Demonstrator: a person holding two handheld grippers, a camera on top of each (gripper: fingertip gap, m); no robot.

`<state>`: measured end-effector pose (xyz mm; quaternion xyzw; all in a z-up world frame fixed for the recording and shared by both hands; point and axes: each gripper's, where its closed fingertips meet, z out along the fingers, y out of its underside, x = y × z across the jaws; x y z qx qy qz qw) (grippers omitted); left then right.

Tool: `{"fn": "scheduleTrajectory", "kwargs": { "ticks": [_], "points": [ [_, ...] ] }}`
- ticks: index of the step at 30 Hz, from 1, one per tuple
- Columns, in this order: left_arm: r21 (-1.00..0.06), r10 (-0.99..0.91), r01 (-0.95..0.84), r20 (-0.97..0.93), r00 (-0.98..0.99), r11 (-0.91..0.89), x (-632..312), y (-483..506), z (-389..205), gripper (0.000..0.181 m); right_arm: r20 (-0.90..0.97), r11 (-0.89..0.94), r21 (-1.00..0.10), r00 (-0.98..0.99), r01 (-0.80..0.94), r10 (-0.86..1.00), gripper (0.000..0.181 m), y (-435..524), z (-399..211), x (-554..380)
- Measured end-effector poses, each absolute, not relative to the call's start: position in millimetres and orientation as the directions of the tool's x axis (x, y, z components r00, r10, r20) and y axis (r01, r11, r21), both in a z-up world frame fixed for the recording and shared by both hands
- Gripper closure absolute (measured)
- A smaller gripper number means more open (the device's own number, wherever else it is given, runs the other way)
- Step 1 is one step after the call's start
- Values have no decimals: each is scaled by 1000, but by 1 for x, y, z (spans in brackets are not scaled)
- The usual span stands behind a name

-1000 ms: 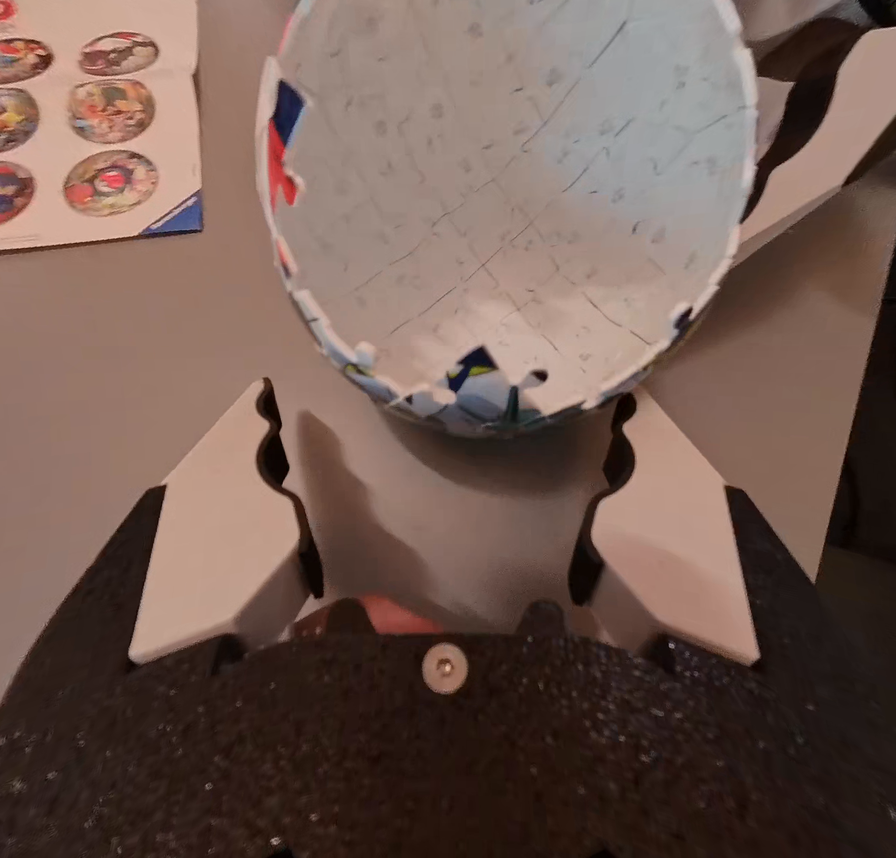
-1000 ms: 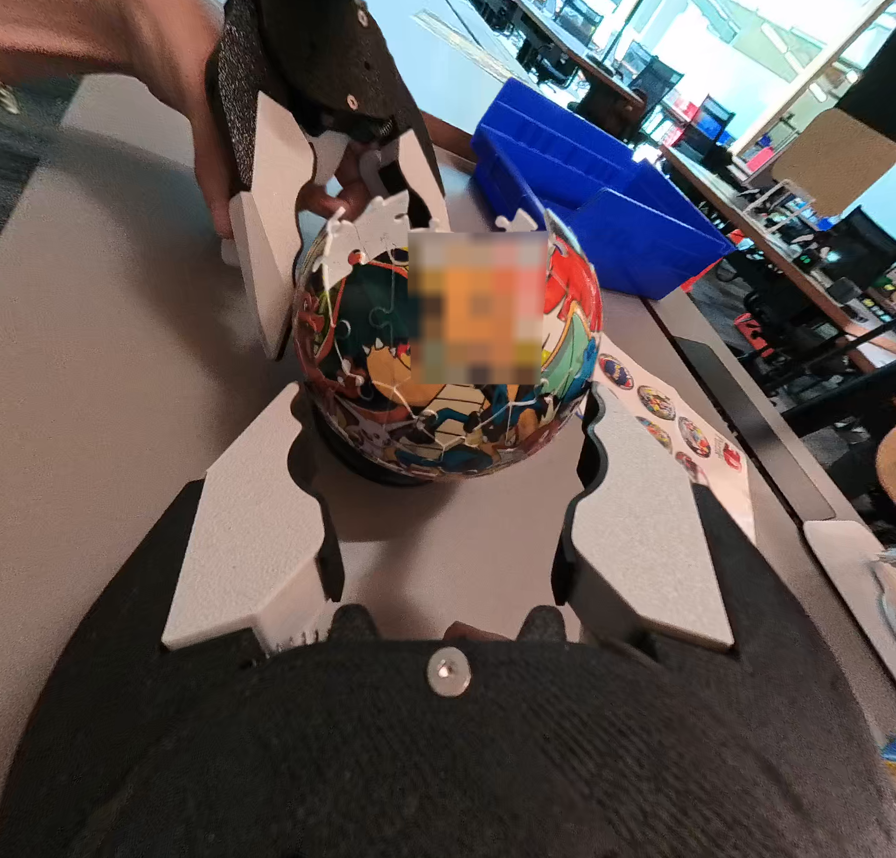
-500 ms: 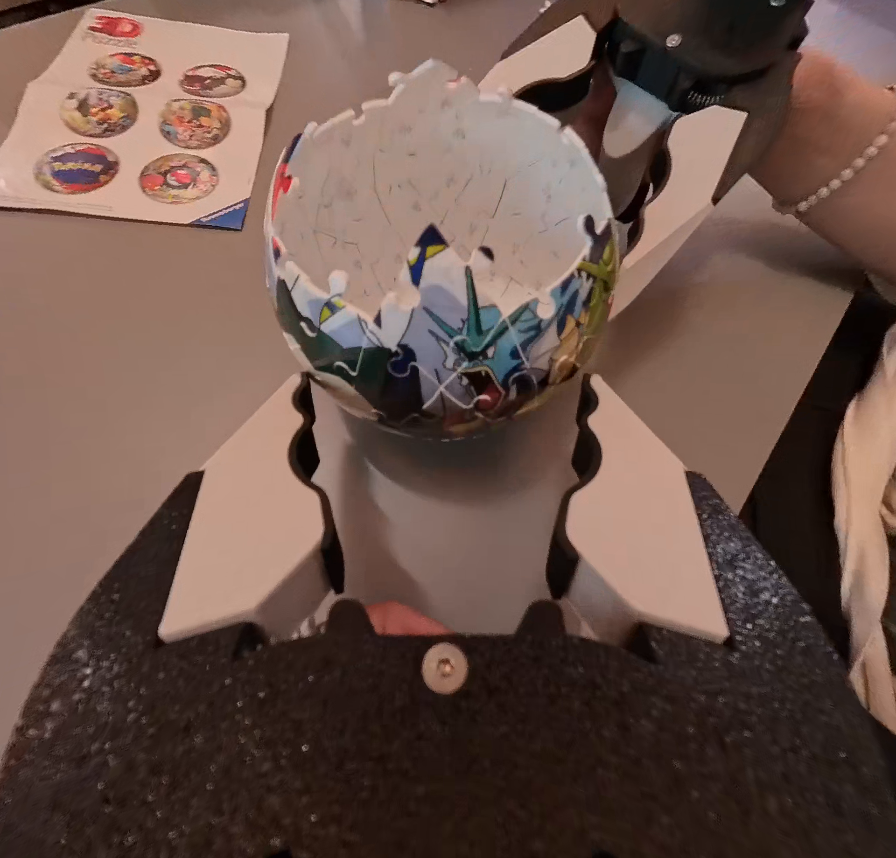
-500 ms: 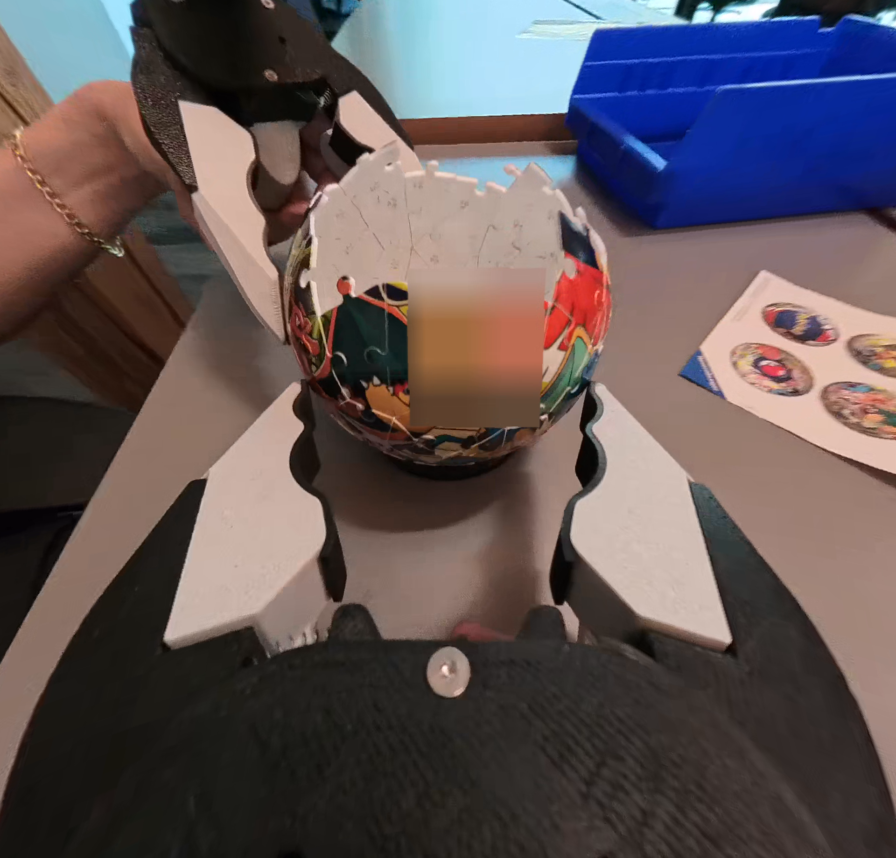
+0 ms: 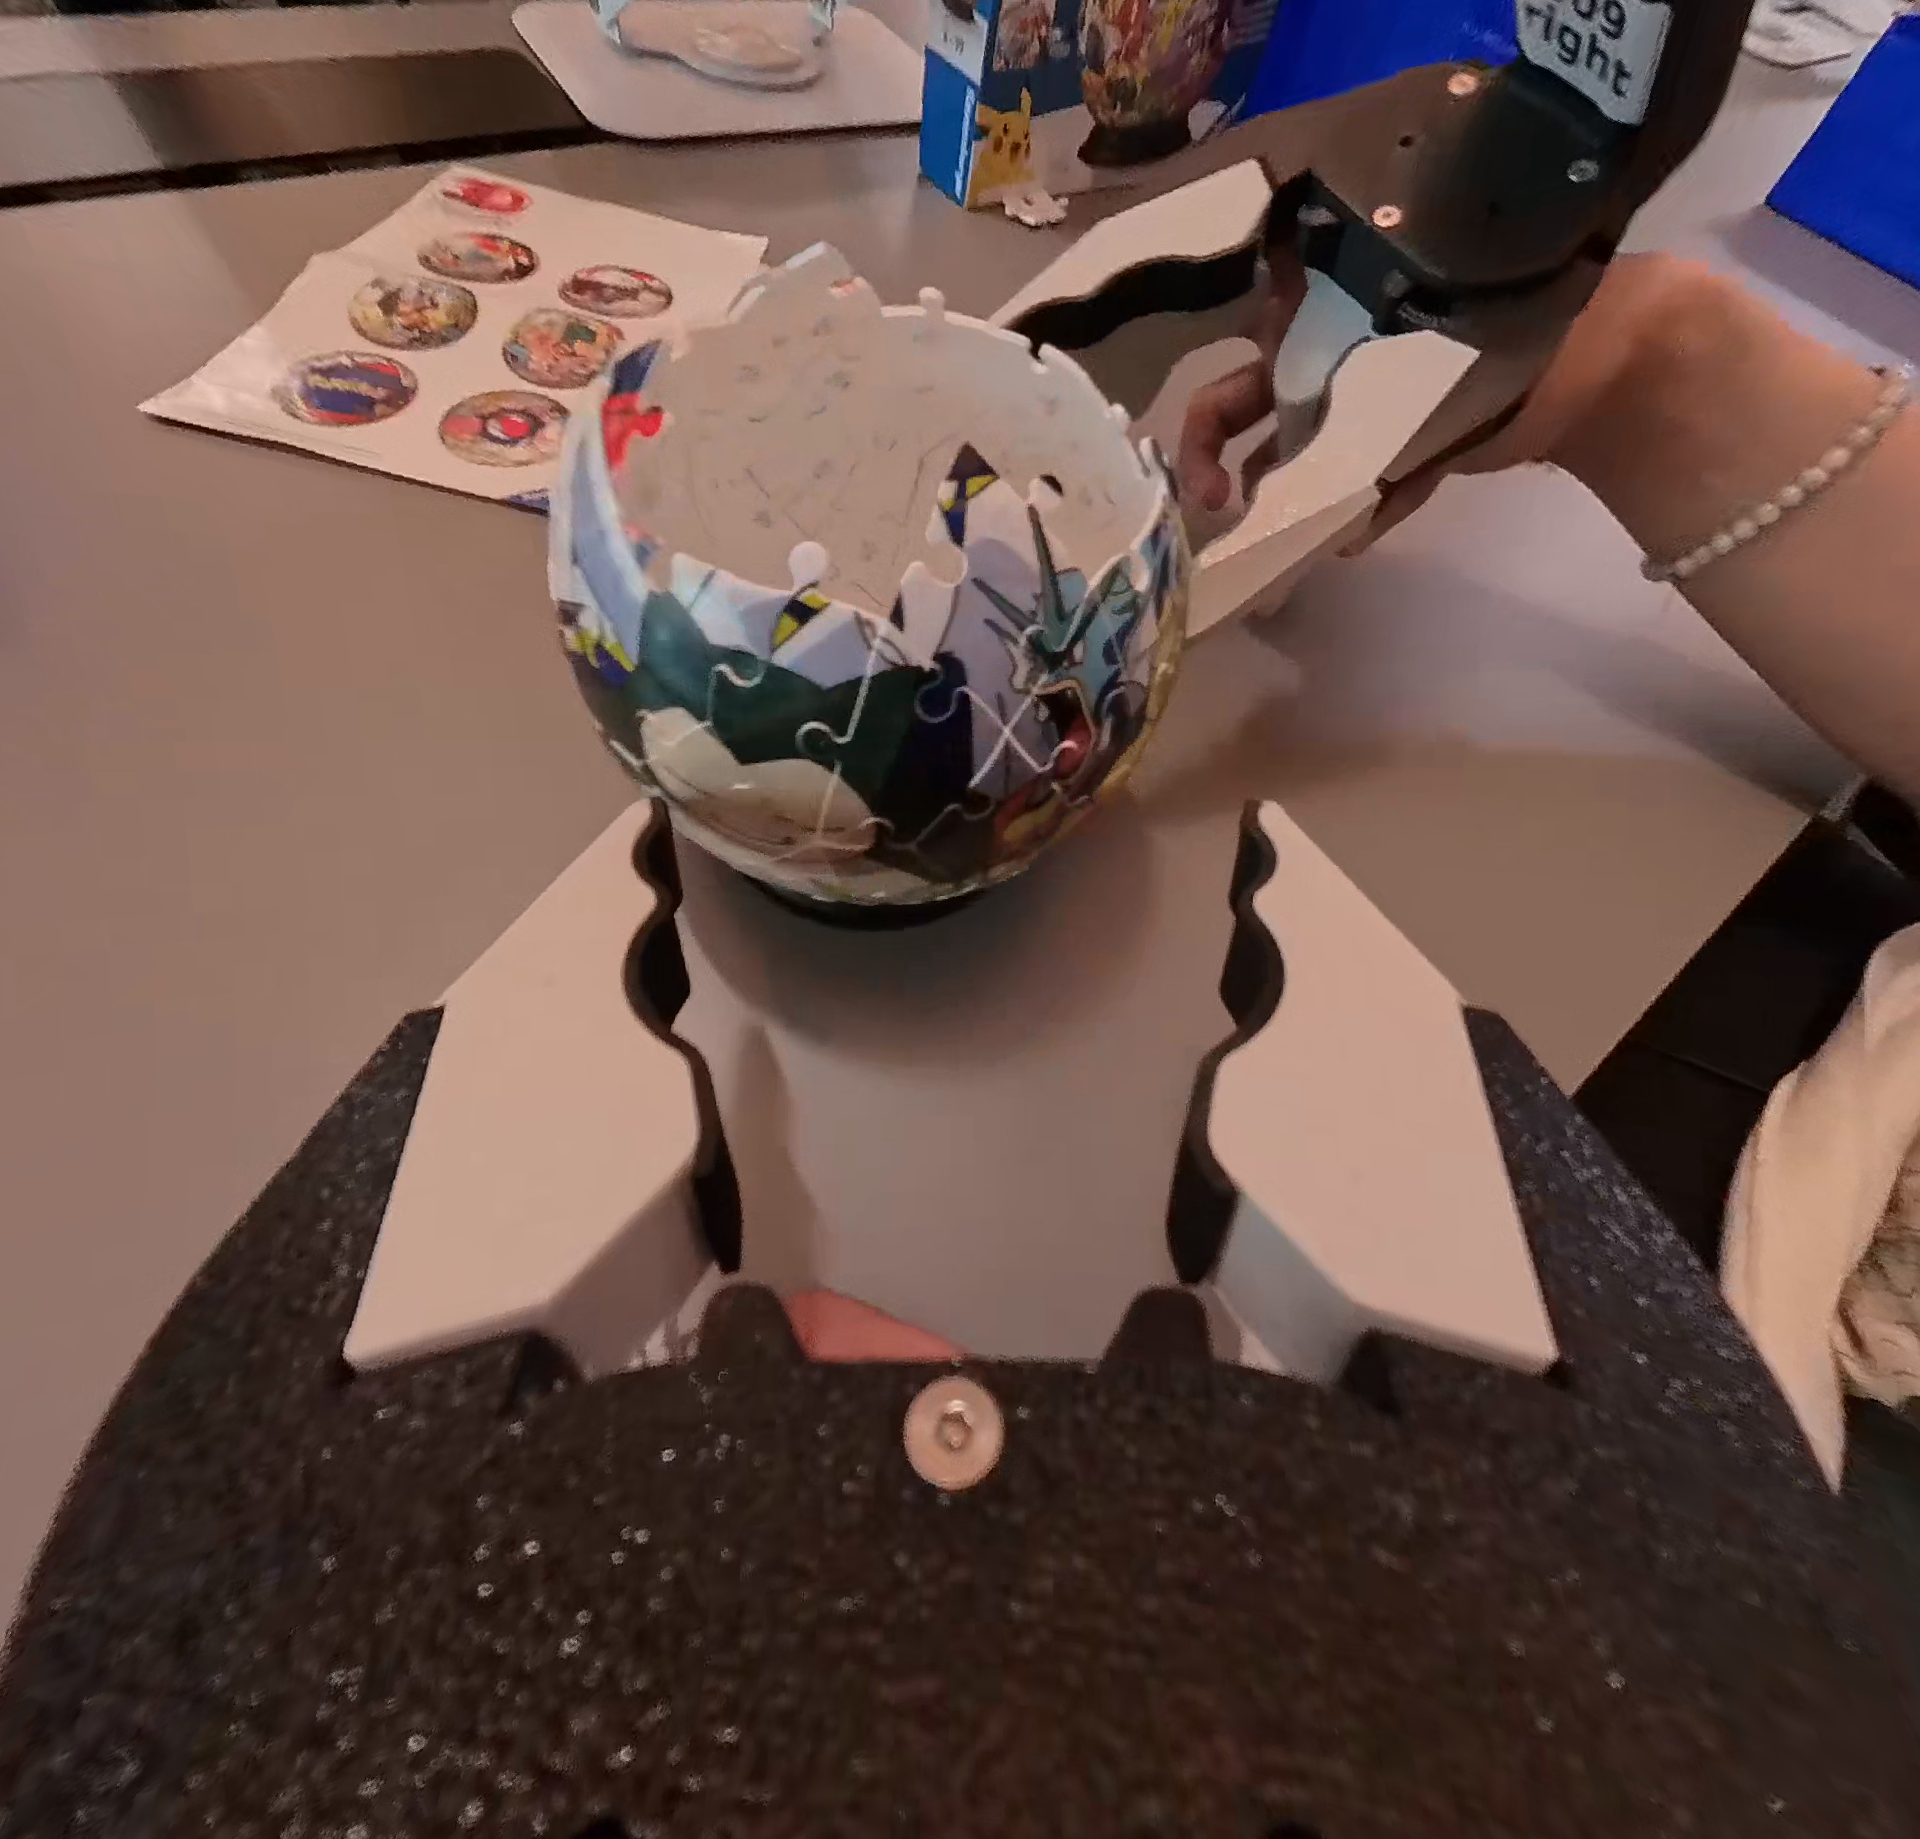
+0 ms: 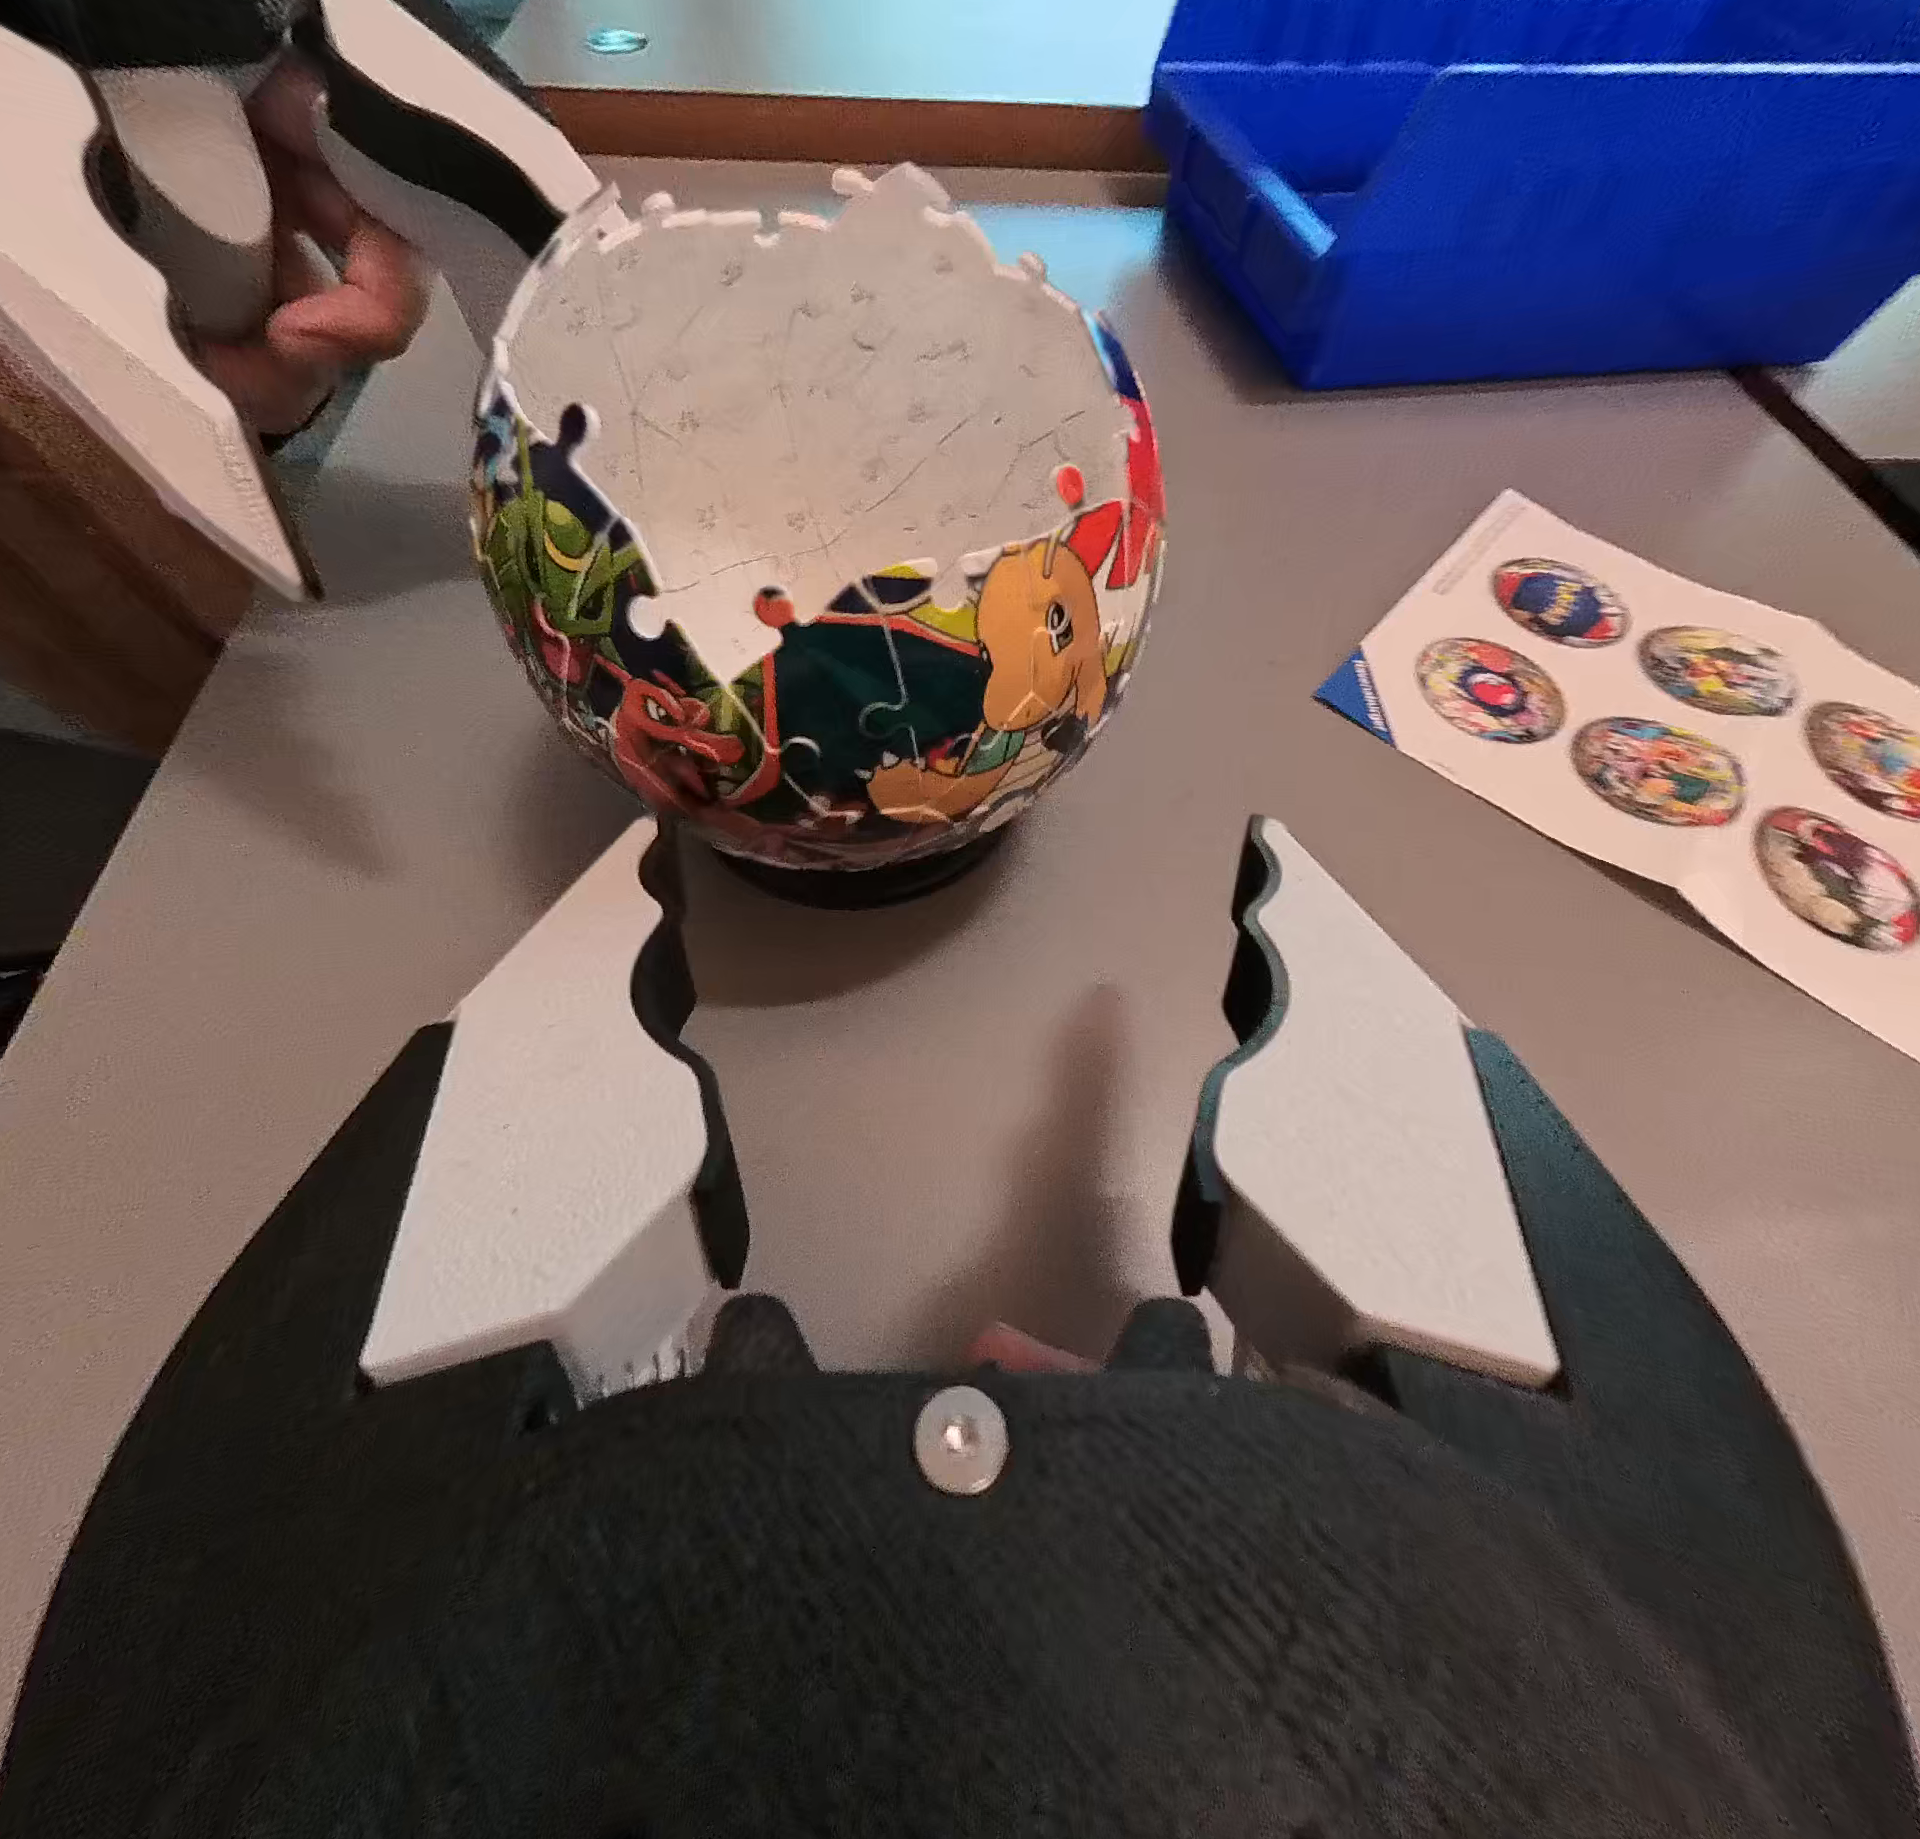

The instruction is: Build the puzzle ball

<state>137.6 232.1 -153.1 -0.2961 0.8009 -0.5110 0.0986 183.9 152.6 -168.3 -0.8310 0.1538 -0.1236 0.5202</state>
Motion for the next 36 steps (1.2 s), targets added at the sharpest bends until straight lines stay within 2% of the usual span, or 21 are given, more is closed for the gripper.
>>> {"fn": "scheduleTrajectory", "kwargs": {
  "ticks": [9, 12, 19, 27, 32, 36],
  "points": [
    [-839, -533, -382, 134, -836, 388, 170, 236, -187, 56, 202, -401, -916, 861, -3, -466, 78, 169, -151, 162],
    [-817, -459, -411, 206, -864, 405, 162, 219, -192, 65, 230, -428, -904, 862, 16, -452, 83, 178, -154, 163],
    [-834, -524, -397, 158, -837, 383, 156, 223, -188, 66, 167, -419, -908, 915, -2, -367, 84, 176, -160, 172],
    [-877, -534, -373, 169, -829, 302, 146, 227, -173, 69, 125, -404, -914, 918, -41, -377, 83, 164, -164, 184],
    [-889, -573, -340, 113, -811, 306, 171, 240, -175, 63, 156, -408, -913, 908, -17, -388, 83, 167, -155, 178],
    [-879, -503, -329, 123, -856, 345, 180, 229, -177, 61, 176, -383, -924, 898, 9, -404, 81, 176, -146, 173]
  ]
}}
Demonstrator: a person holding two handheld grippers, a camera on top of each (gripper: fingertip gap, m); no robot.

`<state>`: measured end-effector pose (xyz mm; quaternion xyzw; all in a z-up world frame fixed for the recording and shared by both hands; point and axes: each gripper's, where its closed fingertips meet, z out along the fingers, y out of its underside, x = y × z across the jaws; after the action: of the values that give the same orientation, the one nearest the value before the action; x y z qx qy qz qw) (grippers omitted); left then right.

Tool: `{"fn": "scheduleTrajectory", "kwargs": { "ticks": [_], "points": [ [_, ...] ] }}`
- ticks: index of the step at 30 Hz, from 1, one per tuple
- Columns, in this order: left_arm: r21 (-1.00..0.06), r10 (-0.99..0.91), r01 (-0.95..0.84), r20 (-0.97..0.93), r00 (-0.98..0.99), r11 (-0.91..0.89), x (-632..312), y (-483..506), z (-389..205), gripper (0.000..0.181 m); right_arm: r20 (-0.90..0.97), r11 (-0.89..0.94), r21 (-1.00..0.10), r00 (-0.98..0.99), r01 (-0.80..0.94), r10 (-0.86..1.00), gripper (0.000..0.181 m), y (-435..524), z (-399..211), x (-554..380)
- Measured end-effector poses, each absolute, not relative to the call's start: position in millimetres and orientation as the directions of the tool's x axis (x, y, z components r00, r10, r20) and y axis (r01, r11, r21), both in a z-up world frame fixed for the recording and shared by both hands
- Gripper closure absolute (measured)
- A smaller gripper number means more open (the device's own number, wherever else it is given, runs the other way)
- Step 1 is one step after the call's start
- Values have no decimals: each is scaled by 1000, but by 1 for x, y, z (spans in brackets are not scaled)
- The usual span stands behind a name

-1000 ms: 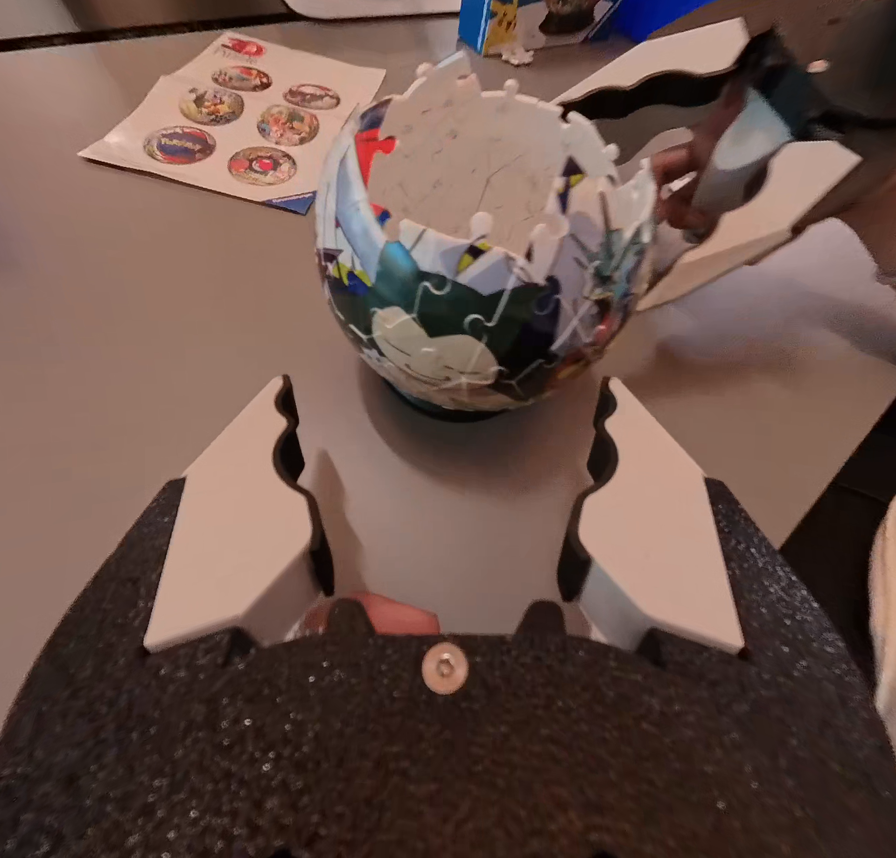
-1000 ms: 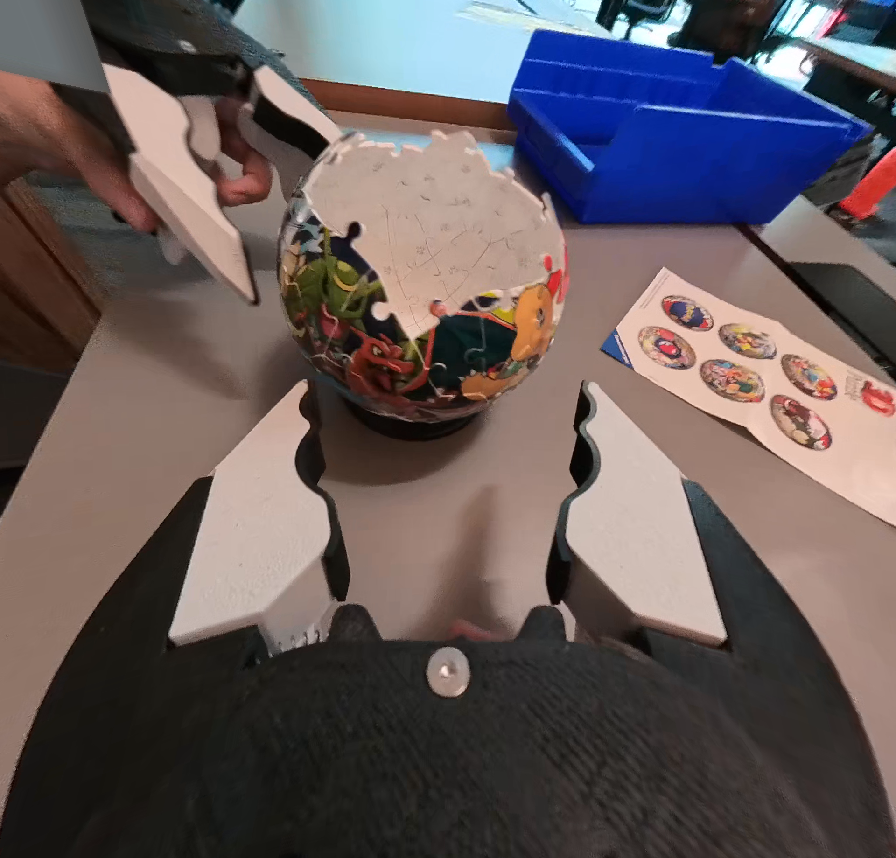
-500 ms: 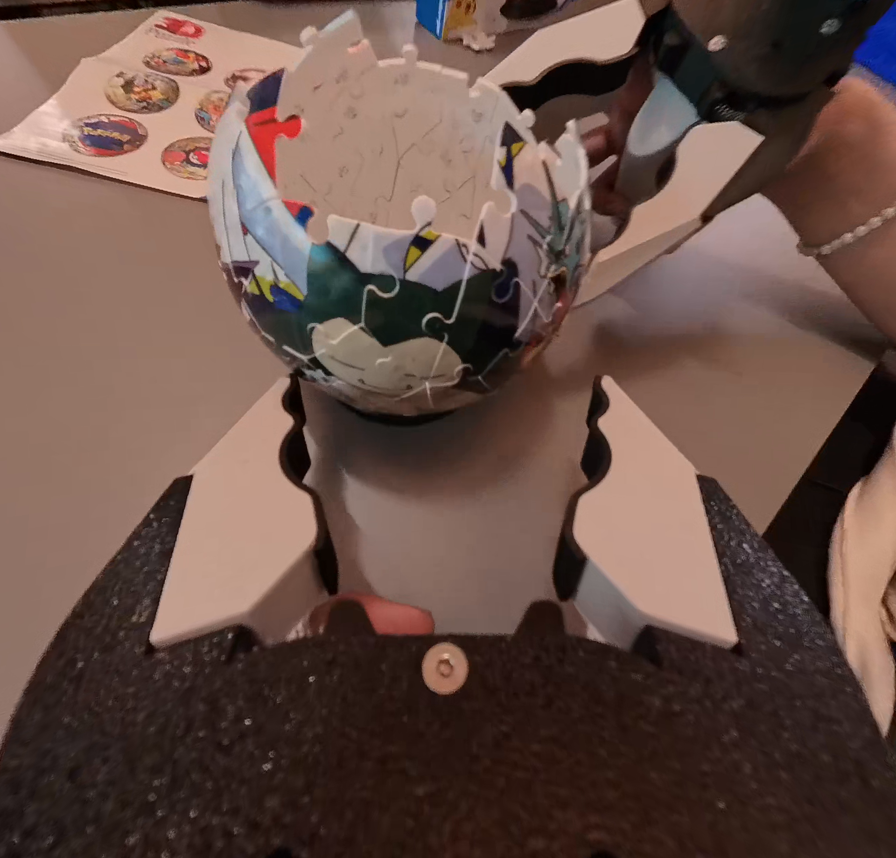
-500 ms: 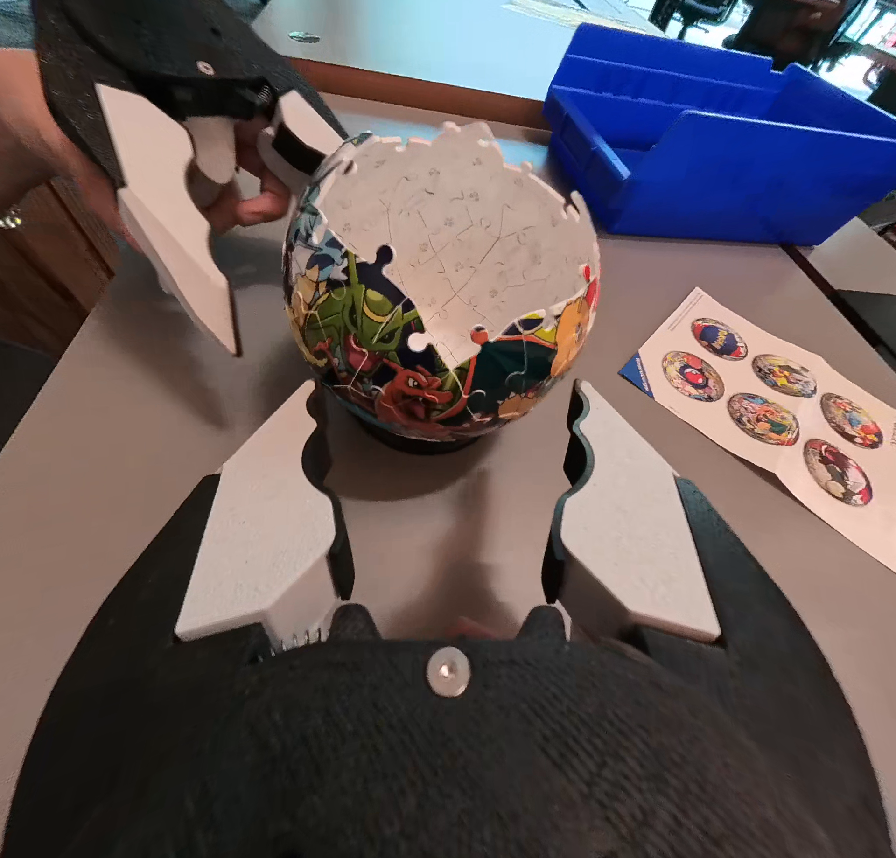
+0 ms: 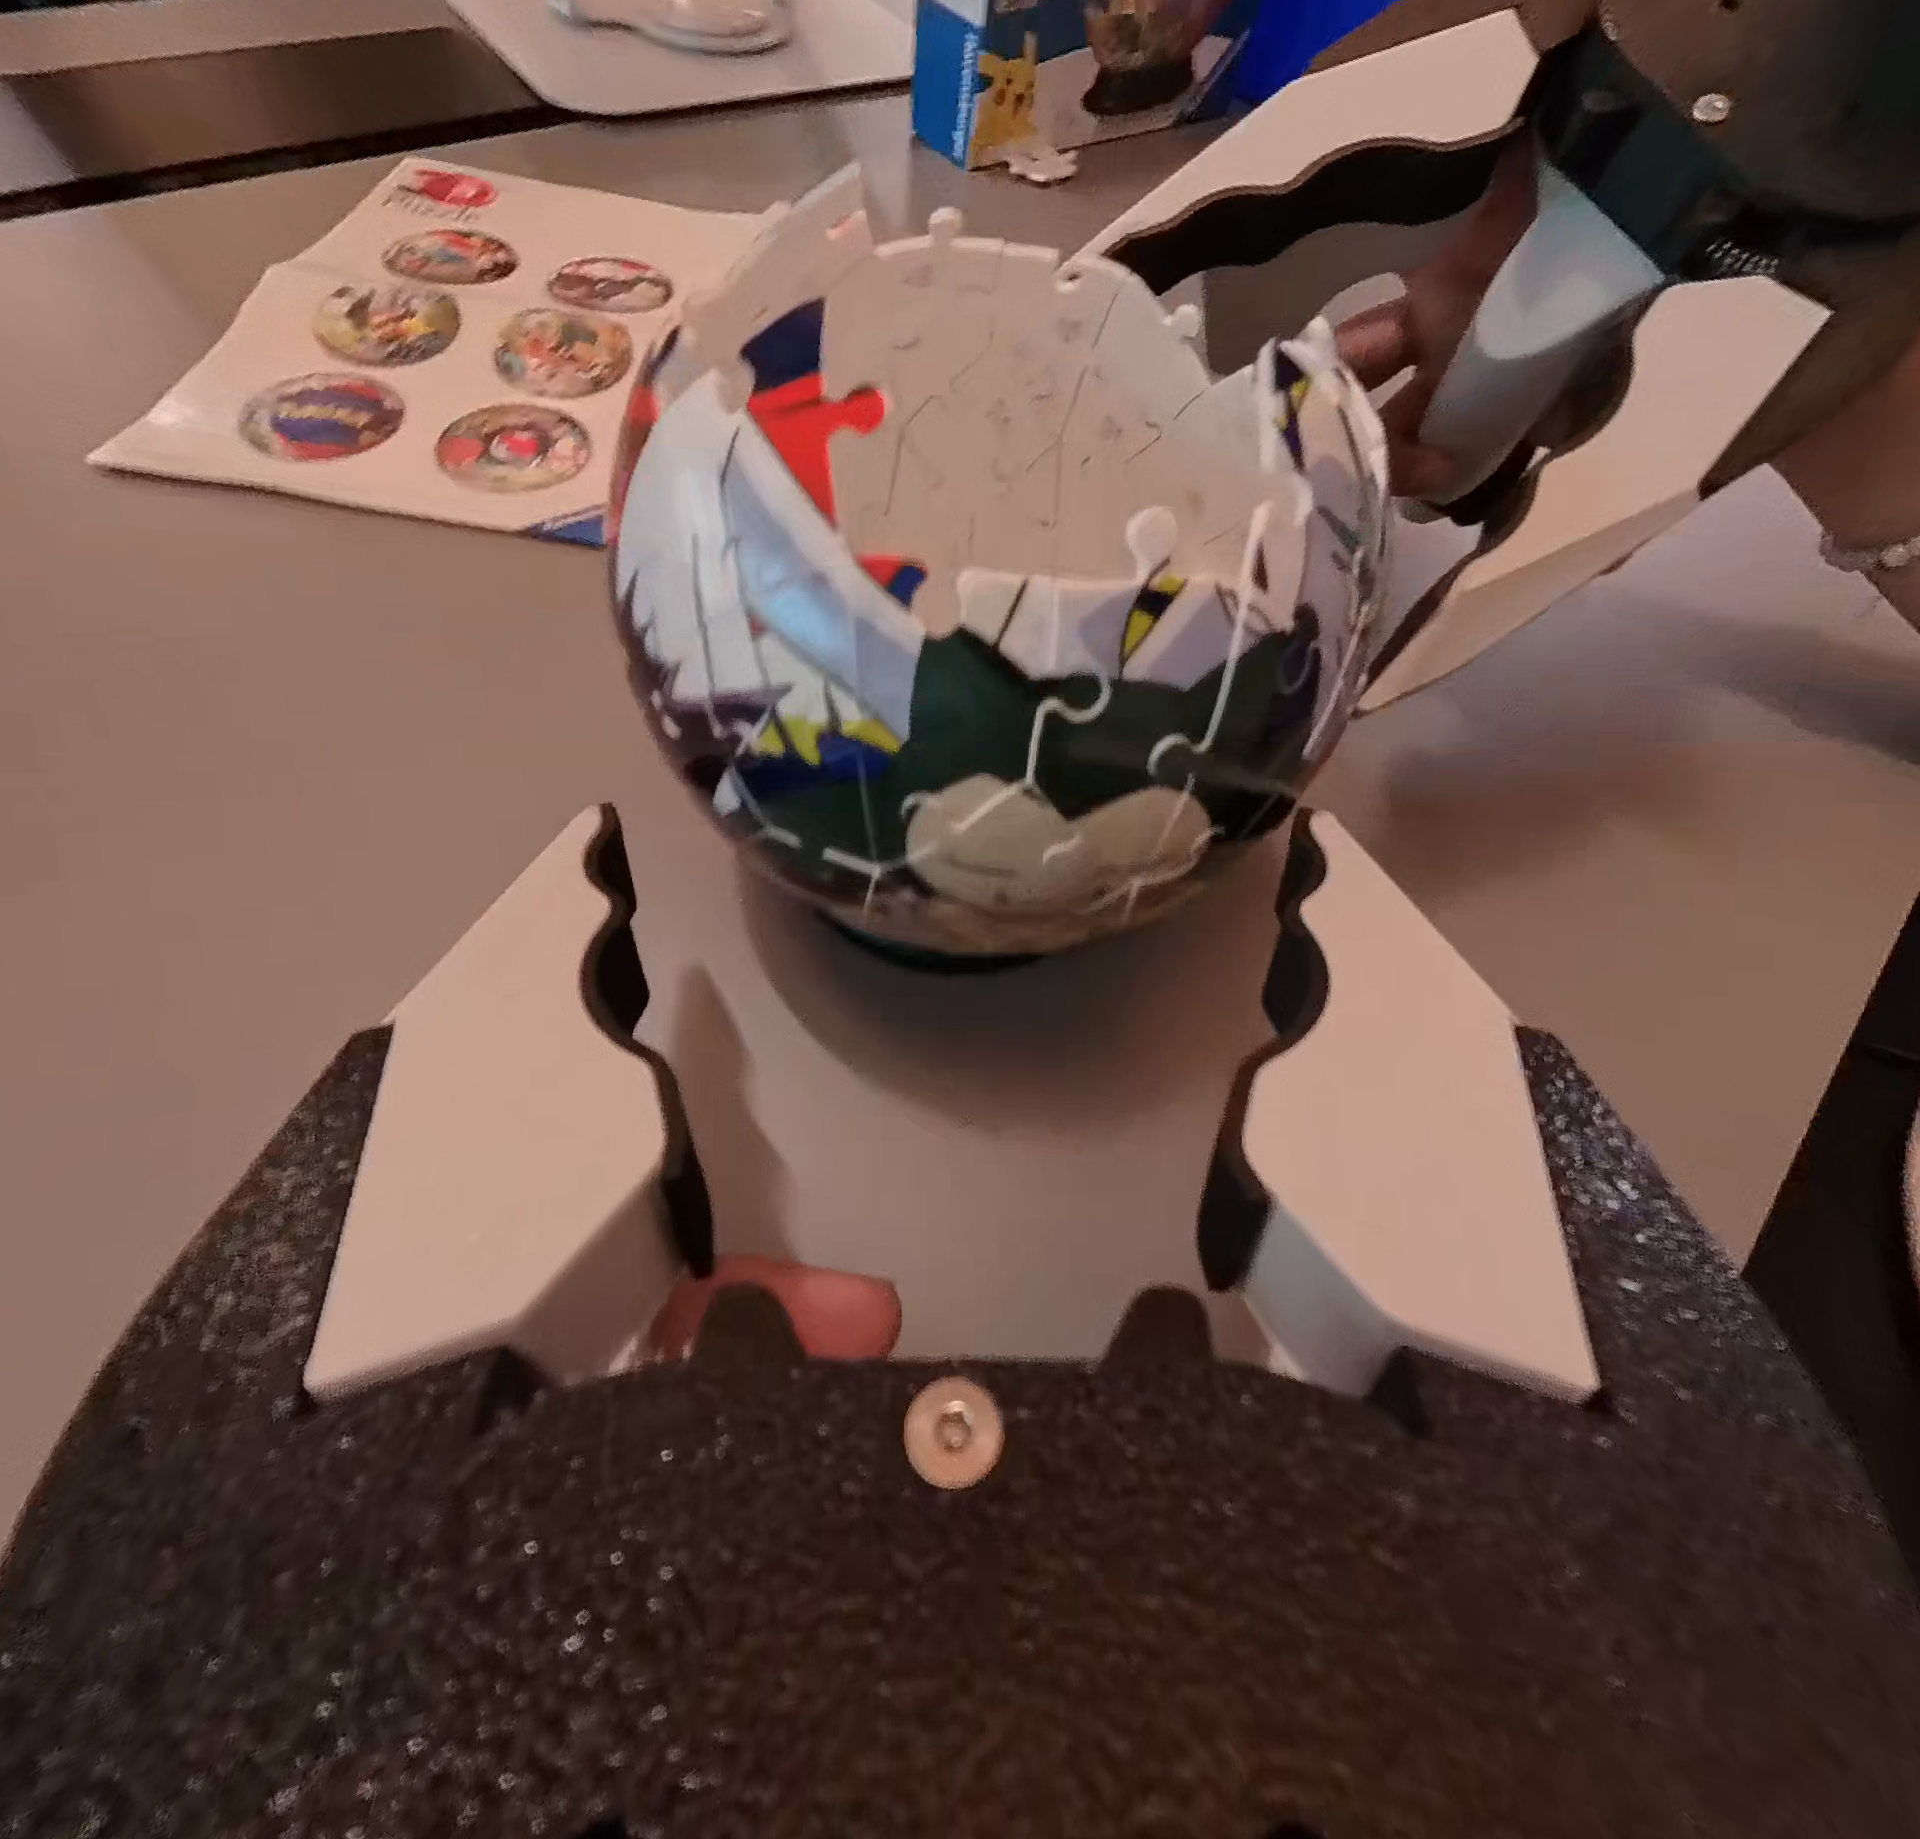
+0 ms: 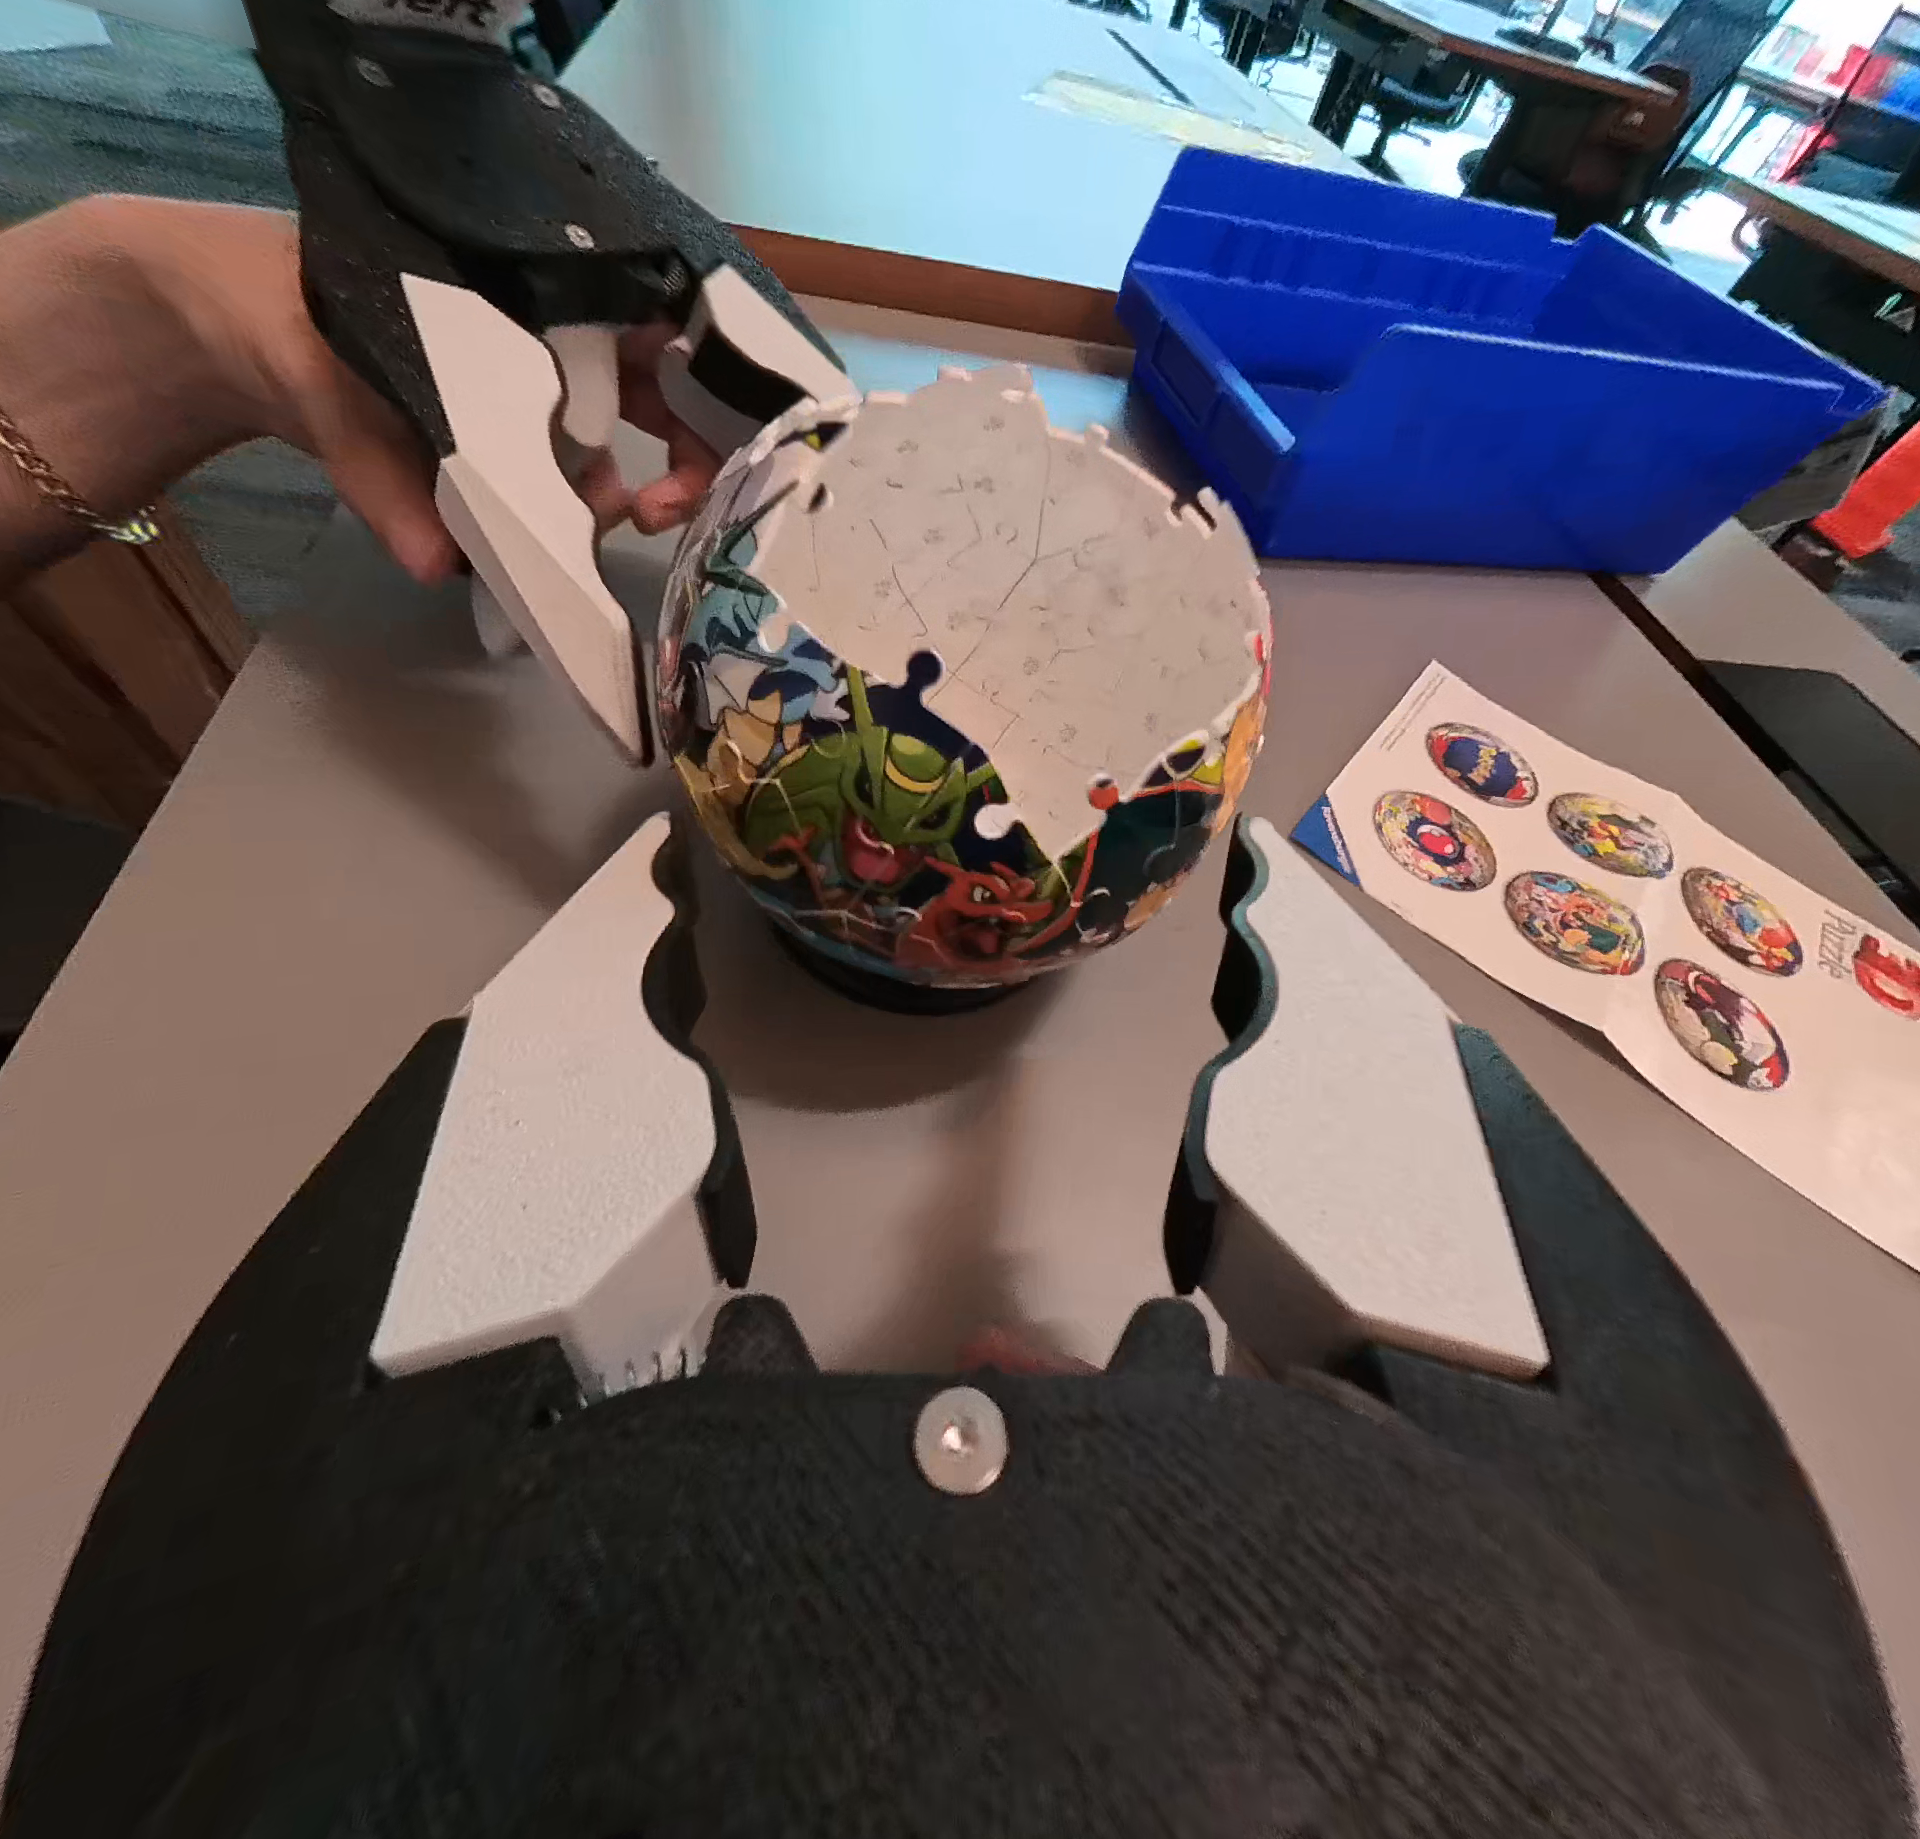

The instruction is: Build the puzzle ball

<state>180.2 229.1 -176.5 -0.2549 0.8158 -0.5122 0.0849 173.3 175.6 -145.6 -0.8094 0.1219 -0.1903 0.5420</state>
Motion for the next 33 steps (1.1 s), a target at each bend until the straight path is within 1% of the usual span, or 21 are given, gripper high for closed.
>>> {"fn": "scheduleTrajectory", "kwargs": {
  "ticks": [3, 6, 13, 18, 23, 27, 29, 33],
  "points": [
    [-886, -449, -283, 97, -888, 368, 182, 217, -176, 58, 182, -392, -920, 895, 9, -407, 81, 178, -148, 176],
    [-886, -459, -273, 78, -885, 375, 184, 212, -176, 54, 183, -391, -920, 902, 18, -390, 80, 180, -149, 177],
    [-912, -510, -311, 141, -848, 265, 175, 216, -164, 57, 190, -394, -918, 922, 44, -338, 81, 172, -154, 180],
    [-929, -531, -291, 132, -837, 228, 164, 222, -160, 55, 194, -392, -919, 922, 51, -334, 83, 165, -158, 185],
    [-943, -534, -312, 204, -821, 119, 155, 228, -151, 54, 196, -396, -917, 916, 46, -350, 84, 160, -163, 193],
    [-944, -531, -318, 226, -817, 88, 152, 235, -149, 59, 189, -381, -924, 913, 40, -361, 88, 161, -164, 197],
    [-950, -537, -306, 224, -813, 67, 156, 238, -146, 62, 197, -381, -923, 913, 49, -358, 87, 162, -164, 197],
    [-953, -561, -296, 214, -799, 57, 168, 245, -145, 59, 194, -370, -927, 922, 61, -335, 86, 167, -162, 192]
  ]
}}
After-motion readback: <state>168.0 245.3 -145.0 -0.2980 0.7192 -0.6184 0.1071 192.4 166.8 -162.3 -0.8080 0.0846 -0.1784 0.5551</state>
